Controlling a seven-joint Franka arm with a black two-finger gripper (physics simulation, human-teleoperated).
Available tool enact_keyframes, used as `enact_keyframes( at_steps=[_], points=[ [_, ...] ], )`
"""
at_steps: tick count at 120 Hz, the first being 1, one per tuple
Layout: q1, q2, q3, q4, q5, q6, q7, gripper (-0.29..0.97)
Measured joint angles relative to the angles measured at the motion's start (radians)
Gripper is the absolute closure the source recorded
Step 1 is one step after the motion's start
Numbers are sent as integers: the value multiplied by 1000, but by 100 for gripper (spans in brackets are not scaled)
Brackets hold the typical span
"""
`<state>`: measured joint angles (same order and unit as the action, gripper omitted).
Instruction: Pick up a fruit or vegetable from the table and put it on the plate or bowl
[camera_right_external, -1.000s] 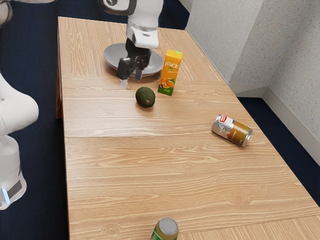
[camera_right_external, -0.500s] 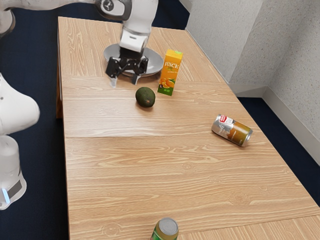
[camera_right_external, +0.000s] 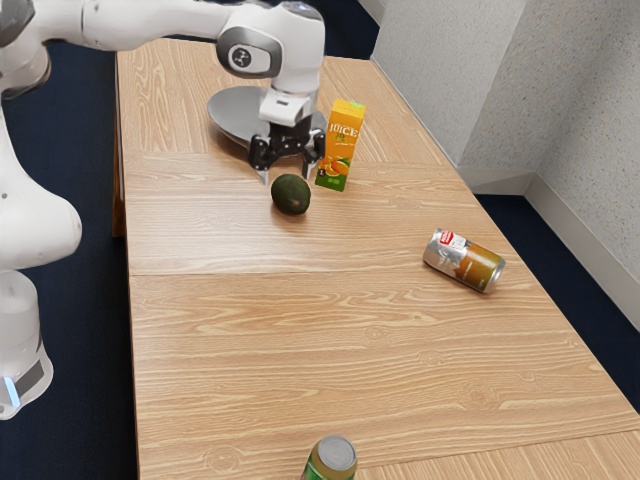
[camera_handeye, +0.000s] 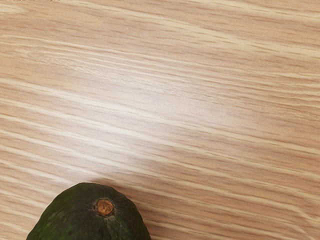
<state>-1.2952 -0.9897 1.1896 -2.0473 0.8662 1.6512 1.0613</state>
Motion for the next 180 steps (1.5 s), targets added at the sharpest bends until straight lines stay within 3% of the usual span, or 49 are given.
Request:
enact_keyframes(
  at_steps=[77,110,158,180],
  points=[
    [-75,85,215,43,48,163,132,2],
    [-102,127,263,52,47,189,154,2],
    [-109,124,277,62,45,212,166,25],
    [-113,142,278,62,13,202,167,30]
  ],
)
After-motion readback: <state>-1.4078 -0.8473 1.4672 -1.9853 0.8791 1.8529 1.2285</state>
